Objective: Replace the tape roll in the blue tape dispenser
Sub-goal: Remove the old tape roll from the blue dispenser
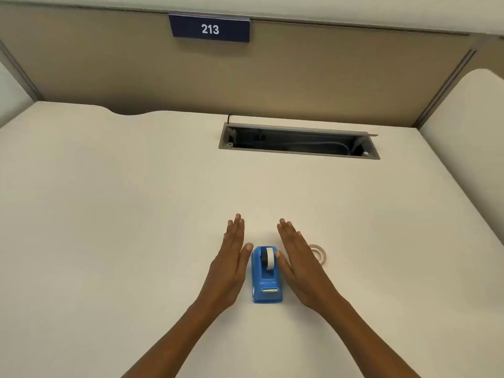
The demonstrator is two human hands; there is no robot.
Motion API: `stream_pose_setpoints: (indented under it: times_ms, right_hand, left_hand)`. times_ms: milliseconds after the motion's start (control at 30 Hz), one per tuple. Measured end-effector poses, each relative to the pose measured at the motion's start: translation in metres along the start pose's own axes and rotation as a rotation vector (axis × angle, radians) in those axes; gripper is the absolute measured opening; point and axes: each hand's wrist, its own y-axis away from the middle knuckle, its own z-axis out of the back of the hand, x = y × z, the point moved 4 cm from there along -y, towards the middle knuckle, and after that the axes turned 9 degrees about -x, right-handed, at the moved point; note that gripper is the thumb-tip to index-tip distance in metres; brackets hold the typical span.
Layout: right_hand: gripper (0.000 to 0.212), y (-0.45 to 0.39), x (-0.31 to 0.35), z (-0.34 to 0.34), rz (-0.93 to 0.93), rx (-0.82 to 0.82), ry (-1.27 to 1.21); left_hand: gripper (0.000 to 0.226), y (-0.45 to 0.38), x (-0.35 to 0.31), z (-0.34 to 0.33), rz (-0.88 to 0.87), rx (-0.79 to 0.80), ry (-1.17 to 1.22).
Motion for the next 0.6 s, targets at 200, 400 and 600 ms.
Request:
stream_pose_setpoints:
  times_ms: [200, 400, 600]
  right_hand:
    - [0.047, 0.012, 0.003, -0.006, -0.079, 0.060, -0.191]
    - [0.045, 0.018, 0.005, -0.004, -0.172, 0.031, -0.433]
    - [0.049, 0.016, 0.009, 0.003, -0.093, -0.005, -0.369]
  left_hand:
    - [0.047, 0.016, 0.001, -0.008, 0.097, 0.095, 0.178]
    - [0.056, 0.023, 0.000, -0.009, 0.182, 0.184, 0.314]
    - [0.088, 0.021, 0.003, -0.006, 0.185, 0.245, 0.293]
